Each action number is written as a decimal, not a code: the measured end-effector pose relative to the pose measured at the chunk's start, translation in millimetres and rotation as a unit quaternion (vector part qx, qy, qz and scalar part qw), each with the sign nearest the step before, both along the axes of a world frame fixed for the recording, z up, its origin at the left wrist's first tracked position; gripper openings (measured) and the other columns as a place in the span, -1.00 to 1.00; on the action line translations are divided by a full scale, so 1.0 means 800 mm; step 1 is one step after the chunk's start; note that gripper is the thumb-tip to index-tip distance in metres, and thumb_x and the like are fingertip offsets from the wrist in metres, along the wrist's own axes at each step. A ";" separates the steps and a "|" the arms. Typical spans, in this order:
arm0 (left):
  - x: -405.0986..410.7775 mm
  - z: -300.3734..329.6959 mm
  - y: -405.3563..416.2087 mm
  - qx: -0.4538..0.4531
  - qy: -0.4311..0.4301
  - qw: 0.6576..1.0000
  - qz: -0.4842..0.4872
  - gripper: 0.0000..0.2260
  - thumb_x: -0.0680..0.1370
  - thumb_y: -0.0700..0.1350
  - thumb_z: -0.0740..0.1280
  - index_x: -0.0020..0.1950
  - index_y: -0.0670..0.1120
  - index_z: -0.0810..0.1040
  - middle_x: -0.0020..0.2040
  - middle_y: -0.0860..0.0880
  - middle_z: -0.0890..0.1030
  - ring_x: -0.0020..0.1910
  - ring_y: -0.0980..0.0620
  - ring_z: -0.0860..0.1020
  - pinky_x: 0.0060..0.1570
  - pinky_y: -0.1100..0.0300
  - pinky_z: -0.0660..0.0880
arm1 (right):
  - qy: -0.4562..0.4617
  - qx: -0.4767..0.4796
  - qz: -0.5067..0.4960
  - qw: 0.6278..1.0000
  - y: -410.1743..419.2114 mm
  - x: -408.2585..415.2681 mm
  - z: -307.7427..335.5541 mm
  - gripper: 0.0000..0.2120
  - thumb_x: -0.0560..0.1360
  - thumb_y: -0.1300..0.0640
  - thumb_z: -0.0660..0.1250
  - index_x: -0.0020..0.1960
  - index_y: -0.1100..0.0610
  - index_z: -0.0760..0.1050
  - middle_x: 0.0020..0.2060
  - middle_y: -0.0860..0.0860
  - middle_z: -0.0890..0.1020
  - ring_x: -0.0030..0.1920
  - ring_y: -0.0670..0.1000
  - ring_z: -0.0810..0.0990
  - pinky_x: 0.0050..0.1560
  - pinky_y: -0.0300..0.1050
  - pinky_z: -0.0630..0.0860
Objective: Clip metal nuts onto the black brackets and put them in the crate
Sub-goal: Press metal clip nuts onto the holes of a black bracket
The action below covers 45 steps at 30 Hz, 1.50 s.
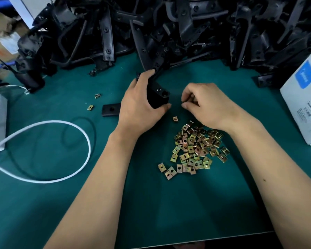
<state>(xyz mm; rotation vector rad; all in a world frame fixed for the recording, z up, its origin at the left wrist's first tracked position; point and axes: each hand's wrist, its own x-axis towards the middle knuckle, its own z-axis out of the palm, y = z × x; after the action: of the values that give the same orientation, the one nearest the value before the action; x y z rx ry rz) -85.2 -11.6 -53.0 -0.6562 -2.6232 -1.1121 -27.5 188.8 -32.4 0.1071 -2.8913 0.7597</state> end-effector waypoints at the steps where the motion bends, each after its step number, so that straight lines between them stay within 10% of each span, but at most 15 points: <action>1: 0.000 -0.001 0.000 0.003 0.005 1.000 0.001 -0.18 0.34 0.12 0.60 0.53 0.10 0.34 0.30 0.04 0.51 0.18 0.00 0.49 0.22 0.08 0.48 | 0.008 -0.017 -0.007 1.000 0.000 -0.001 -0.001 -0.97 0.60 0.14 0.40 0.03 0.08 0.57 -0.11 -0.07 0.63 -0.12 -0.09 0.59 -0.05 -0.21 0.54; 4: -0.001 -0.001 0.001 0.013 0.017 1.000 0.005 -0.20 0.34 0.10 0.59 0.52 0.08 0.35 0.31 0.05 0.51 0.21 0.05 0.48 0.23 0.12 0.47 | 0.024 -0.067 -0.021 0.997 -0.003 0.000 0.000 -0.96 0.57 0.14 0.40 -0.02 0.07 0.55 -0.19 -0.09 0.62 -0.20 -0.16 0.57 -0.21 -0.43 0.44; 9: 0.001 0.000 -0.001 0.019 -0.002 1.000 -0.019 -0.17 0.33 0.05 0.60 0.54 0.08 0.33 0.31 0.07 0.52 0.19 0.06 0.49 0.24 0.09 0.48 | 0.015 -0.212 -0.010 0.977 -0.012 0.005 -0.001 -0.94 0.49 0.21 0.38 -0.08 0.07 0.55 -0.29 -0.04 0.63 -0.47 -0.05 0.60 -0.42 -0.24 0.47; 15: 0.011 0.008 0.003 0.004 -0.047 0.996 -0.077 0.18 0.33 0.14 0.64 0.69 0.08 -0.11 0.50 -0.02 0.46 0.33 -0.08 0.51 0.36 -0.02 0.45 | -0.010 -0.413 -0.002 0.911 -0.014 0.005 0.002 -0.80 0.56 0.38 0.40 0.06 0.15 0.71 -0.28 0.08 0.70 -0.29 0.12 0.68 -0.28 -0.14 0.64; 20: 0.017 0.018 0.001 0.013 -0.074 0.991 -0.112 0.10 0.43 0.36 0.46 0.69 0.05 -0.18 0.64 0.00 0.27 0.58 0.00 0.28 0.54 -0.23 0.19 | -0.025 -0.508 -0.029 0.860 -0.012 0.005 0.004 -0.85 0.55 0.36 0.42 0.07 0.20 0.70 -0.20 0.12 0.73 -0.26 0.01 0.67 -0.37 -0.25 0.55; 26: 0.021 0.020 0.003 0.027 -0.037 0.991 -0.122 -0.02 0.54 0.14 0.48 0.70 -0.04 -0.12 0.58 0.08 0.33 0.54 0.04 0.31 0.55 -0.22 0.18 | -0.034 -0.530 -0.043 0.846 -0.015 0.005 0.004 -0.85 0.57 0.35 0.39 0.01 0.20 0.71 -0.27 0.04 0.69 -0.29 -0.02 0.62 -0.39 -0.26 0.52; 34: 0.017 0.015 0.008 0.039 -0.012 0.989 -0.143 0.08 0.49 0.12 0.55 0.69 -0.06 -0.19 -0.11 0.23 0.59 -0.01 0.11 0.60 0.28 -0.21 0.47 | 0.013 -0.489 -0.066 0.870 -0.017 0.002 0.000 -0.92 0.54 0.33 0.45 -0.06 0.19 0.69 -0.30 0.08 0.68 -0.34 -0.03 0.61 -0.39 -0.23 0.52; 45: 0.014 0.013 0.008 0.030 -0.042 0.992 -0.119 0.17 0.43 0.14 0.60 0.69 -0.04 -0.23 -0.02 0.02 0.67 0.05 -0.06 0.61 0.27 -0.11 0.50 | 0.052 -0.414 -0.024 0.908 -0.026 0.003 -0.004 -0.85 0.48 0.31 0.51 -0.07 0.09 0.64 -0.34 -0.03 0.69 -0.41 -0.13 0.57 -0.40 -0.30 0.47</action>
<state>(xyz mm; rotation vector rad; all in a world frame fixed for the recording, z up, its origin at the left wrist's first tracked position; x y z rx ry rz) -74.2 -5.4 -43.0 -0.9486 -2.6207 -1.3038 -24.8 168.1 -35.8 -0.0244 -2.2183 1.8091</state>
